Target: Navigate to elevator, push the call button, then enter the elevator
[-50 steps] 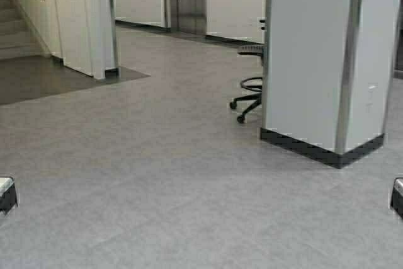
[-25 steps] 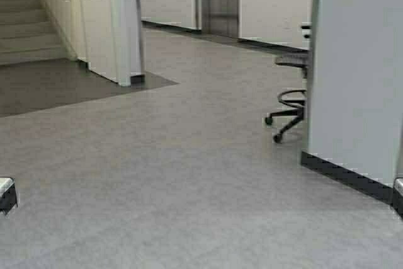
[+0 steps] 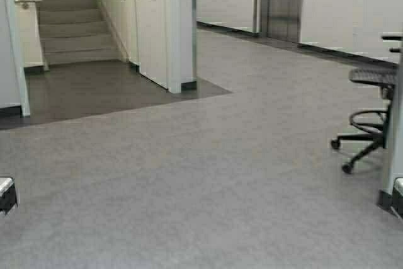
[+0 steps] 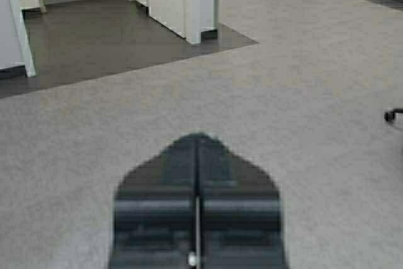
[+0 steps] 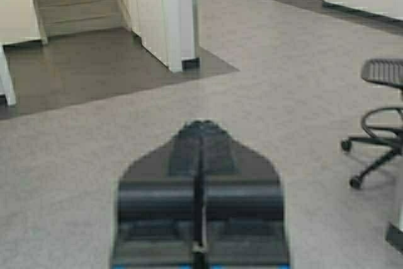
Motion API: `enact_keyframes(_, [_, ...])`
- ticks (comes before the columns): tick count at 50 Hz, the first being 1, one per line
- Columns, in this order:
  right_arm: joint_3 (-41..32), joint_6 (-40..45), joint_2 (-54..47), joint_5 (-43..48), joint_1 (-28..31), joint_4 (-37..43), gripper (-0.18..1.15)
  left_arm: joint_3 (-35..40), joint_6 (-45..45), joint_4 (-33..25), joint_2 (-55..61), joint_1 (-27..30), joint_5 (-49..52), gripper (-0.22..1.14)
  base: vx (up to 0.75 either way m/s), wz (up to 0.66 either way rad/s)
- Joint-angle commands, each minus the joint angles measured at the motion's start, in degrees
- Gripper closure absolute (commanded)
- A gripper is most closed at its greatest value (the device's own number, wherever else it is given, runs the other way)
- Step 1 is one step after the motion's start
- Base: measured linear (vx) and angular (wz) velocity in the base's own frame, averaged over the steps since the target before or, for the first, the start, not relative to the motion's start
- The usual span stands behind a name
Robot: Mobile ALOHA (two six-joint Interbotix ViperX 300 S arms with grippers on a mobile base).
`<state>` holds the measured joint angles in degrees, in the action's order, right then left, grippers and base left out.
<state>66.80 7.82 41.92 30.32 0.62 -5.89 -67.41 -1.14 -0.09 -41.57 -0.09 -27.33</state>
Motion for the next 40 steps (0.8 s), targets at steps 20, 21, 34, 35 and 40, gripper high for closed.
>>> enact_keyframes(20, [-0.53,0.09,0.18,0.44,0.0,0.0,0.92,1.58,-2.2,0.35,3.25,0.0,-1.23,0.89,0.82,0.11])
enact_keyframes(21, [-0.44,0.09,0.35,0.44,0.0,0.09,0.92,1.58,-2.11,0.35,3.16,0.0,-1.49,0.89,0.82,0.13])
enact_keyframes(34, [-0.35,0.18,-1.23,0.35,0.0,0.09,0.92,1.49,-2.11,0.53,3.34,0.0,-1.85,0.89,0.79,0.11])
enact_keyframes(35, [-0.44,0.18,-1.41,0.35,0.0,0.0,0.92,1.49,-2.11,0.44,3.25,0.0,-1.85,0.89,0.78,0.03])
enact_keyframes(40, [-0.53,0.35,-1.41,0.35,0.0,0.0,0.92,1.49,-2.11,0.53,2.81,-0.09,-1.93,0.89,0.78,0.03])
